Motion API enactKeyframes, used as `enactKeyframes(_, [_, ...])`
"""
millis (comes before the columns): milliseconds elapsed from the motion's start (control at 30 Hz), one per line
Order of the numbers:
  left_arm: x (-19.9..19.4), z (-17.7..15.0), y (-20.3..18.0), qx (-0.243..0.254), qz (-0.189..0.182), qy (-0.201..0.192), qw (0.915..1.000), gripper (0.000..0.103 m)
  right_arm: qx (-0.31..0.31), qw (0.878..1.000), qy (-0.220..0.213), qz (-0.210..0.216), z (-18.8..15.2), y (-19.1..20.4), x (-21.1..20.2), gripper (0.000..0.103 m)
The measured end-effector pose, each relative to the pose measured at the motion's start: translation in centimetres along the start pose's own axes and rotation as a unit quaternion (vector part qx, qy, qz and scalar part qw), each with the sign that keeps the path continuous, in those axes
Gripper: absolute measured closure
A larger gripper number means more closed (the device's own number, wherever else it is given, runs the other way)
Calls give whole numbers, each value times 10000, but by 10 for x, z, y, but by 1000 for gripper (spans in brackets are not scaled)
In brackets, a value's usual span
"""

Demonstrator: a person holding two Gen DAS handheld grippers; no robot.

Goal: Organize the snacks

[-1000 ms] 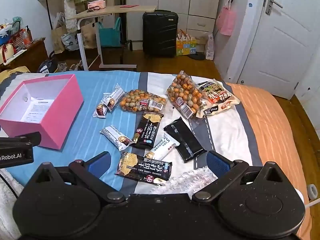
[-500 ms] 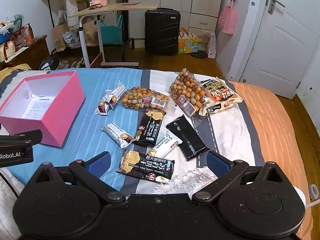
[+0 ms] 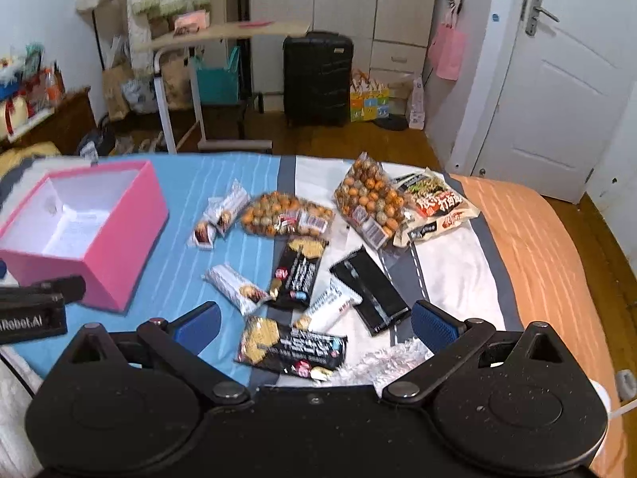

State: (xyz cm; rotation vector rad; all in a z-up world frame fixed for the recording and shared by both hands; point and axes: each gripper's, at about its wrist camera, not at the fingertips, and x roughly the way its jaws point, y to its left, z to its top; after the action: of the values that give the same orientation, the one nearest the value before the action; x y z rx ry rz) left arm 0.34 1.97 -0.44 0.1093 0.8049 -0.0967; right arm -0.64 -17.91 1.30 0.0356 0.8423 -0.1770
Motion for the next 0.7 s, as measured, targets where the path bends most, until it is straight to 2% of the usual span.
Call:
enactKeyframes(333, [0, -1, 7, -75, -28, 41, 10000, 0, -25, 10000, 92, -18, 1, 0, 3, 0])
enactKeyframes(567, [0, -2, 5, -66, -313, 257, 9992, 0, -166, 9997, 155, -54, 0, 1, 4, 0])
enactKeyframes(700, [0, -4, 1, -30, -303, 309, 9991, 0, -205, 9996, 180, -73, -2, -1, 2, 0])
